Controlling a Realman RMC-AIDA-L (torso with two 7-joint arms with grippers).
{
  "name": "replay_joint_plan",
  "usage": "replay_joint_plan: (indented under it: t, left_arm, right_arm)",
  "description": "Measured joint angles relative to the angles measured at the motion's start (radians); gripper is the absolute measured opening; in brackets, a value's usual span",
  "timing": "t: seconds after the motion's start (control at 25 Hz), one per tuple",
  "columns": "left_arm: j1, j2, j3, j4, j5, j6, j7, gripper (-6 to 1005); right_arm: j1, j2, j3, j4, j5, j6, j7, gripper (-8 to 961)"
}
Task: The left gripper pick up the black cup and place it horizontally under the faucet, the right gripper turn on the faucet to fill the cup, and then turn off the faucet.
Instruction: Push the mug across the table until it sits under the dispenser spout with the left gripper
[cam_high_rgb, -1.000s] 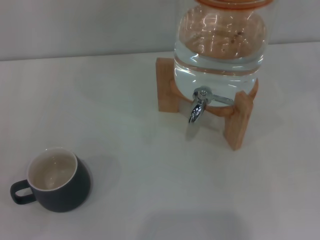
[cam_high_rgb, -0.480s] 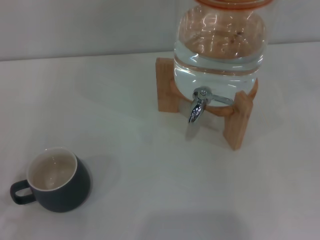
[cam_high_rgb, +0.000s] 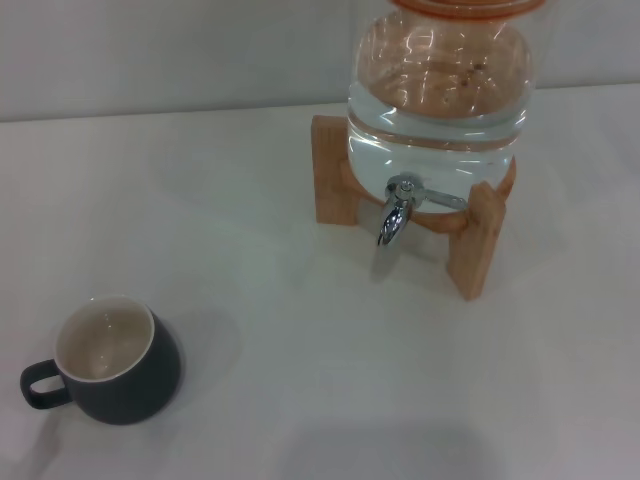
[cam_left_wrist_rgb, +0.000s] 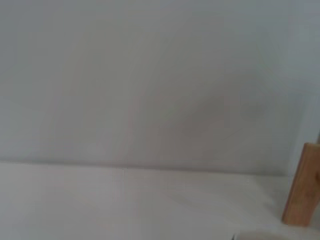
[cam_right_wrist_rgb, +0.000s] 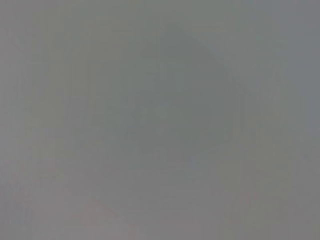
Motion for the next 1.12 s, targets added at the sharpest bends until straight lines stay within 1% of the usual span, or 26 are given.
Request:
replay_joint_plan:
  t: [0.12, 0.16, 0.2, 0.24, 0.36, 0.48, 0.6, 0.76, 0.8, 0.84, 0.88, 0.92, 1.0, 1.12]
  left_arm:
    - [0.039, 0.001, 0.000, -0.036, -0.020, -0.010, 0.031, 869]
    - [0.037, 0.001, 0.003, -0.063, -0.023, -0.010, 0.043, 868]
    - [0.007, 0.001, 0.008, -0.139, -0.039, -0.009, 0.071, 868]
    - [0.007, 0.001, 0.008, -0.139, -0.039, -0.009, 0.071, 868]
    - [-0.068, 0.002, 0.014, -0.271, -0.084, -0.009, 0.138, 867]
    - [-0.127, 0.003, 0.012, -0.347, -0.114, -0.009, 0.195, 866]
    - [-0.173, 0.008, 0.008, -0.386, -0.122, -0.005, 0.207, 865]
    - [-0.199, 0.008, 0.000, -0.413, -0.127, 0.009, 0.220, 864]
    - [-0.203, 0.008, -0.003, -0.416, -0.128, 0.011, 0.220, 864]
    - [-0.208, 0.008, -0.004, -0.420, -0.128, 0.012, 0.219, 863]
    - [-0.216, 0.009, -0.005, -0.424, -0.128, 0.012, 0.218, 863]
    - [-0.220, 0.009, -0.005, -0.427, -0.128, 0.013, 0.217, 863]
    - [-0.242, 0.010, -0.005, -0.441, -0.128, 0.014, 0.217, 862]
    - [-0.275, 0.011, -0.005, -0.461, -0.122, 0.015, 0.215, 861]
  right_arm:
    - [0.007, 0.002, -0.005, -0.012, 0.000, -0.019, 0.000, 792]
    - [0.009, 0.002, -0.006, -0.013, -0.001, -0.021, 0.000, 792]
    - [0.012, 0.003, -0.007, -0.014, -0.001, -0.022, 0.000, 792]
    - [0.013, 0.005, -0.008, -0.014, -0.001, -0.023, 0.000, 792]
    - [0.014, 0.008, -0.009, -0.015, -0.002, -0.022, -0.002, 792]
    - [0.014, 0.009, -0.009, -0.017, -0.002, -0.017, -0.001, 792]
    - [0.014, 0.012, -0.009, -0.018, -0.001, -0.007, 0.000, 792]
    - [0.006, 0.018, -0.008, -0.022, 0.005, -0.002, 0.000, 792]
    - [0.002, 0.023, -0.004, -0.029, 0.006, 0.000, 0.000, 792]
    - [0.002, 0.023, -0.004, -0.029, 0.006, 0.000, 0.000, 792]
    - [0.001, 0.029, -0.003, -0.038, 0.006, 0.000, 0.000, 792]
    - [0.001, 0.029, -0.003, -0.038, 0.006, 0.000, 0.000, 792]
    - [0.003, 0.034, -0.005, -0.043, 0.006, -0.001, 0.000, 792]
    - [0.009, 0.036, -0.007, -0.045, 0.006, -0.002, 0.000, 792]
